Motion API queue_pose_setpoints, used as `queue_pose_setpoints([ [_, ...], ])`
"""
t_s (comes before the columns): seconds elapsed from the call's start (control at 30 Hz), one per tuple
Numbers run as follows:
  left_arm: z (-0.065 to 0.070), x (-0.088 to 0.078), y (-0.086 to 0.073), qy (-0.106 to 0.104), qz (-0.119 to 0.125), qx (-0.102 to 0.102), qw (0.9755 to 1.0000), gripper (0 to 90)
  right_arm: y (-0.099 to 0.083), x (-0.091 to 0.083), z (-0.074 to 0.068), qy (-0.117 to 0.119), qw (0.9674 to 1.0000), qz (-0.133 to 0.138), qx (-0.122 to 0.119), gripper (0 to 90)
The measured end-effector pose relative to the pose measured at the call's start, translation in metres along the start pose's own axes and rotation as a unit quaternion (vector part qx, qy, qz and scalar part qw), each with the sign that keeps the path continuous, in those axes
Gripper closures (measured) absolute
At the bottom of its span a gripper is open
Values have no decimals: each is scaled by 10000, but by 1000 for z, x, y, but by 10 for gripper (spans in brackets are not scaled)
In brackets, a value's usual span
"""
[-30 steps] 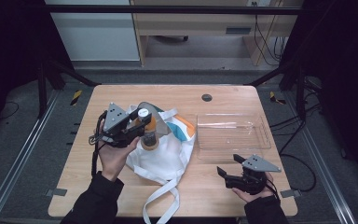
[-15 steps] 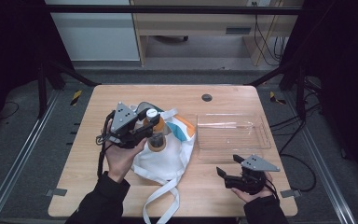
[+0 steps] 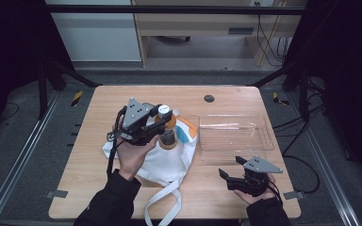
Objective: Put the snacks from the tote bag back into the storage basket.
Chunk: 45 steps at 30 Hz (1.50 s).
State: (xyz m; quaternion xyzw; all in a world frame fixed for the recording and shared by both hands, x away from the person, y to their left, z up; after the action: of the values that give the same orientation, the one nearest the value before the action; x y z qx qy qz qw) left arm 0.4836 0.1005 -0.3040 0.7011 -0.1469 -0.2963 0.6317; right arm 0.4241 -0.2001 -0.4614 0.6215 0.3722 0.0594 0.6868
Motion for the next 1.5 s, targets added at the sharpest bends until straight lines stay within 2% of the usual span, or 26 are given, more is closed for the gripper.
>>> queue_pose_setpoints([
  [0.43,15,18,6,-111,15,-24,9999,586,0,0,0,16,10000,9,-4,206],
  [0.73,30,33,13,-170,27,69,9998,586,0,0,0,32,10000,17,-11,206],
  [1.5,59,72,24,-317,11,180,9993,586,0,-1,-2,59,10000,33,-50,203],
])
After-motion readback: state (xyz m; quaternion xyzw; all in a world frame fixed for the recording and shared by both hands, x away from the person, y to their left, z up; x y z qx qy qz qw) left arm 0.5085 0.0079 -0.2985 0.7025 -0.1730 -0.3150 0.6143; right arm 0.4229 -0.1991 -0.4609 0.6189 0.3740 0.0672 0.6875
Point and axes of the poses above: each handheld gripper's, and its own axes: x roughly forward along the jaws, y roughly out of its top, z roughly to its right, the point moved 3 cm from there along x, roughly forward along the jaws, and after that the axes turned 1 degree about y, right-handed, at the moved point
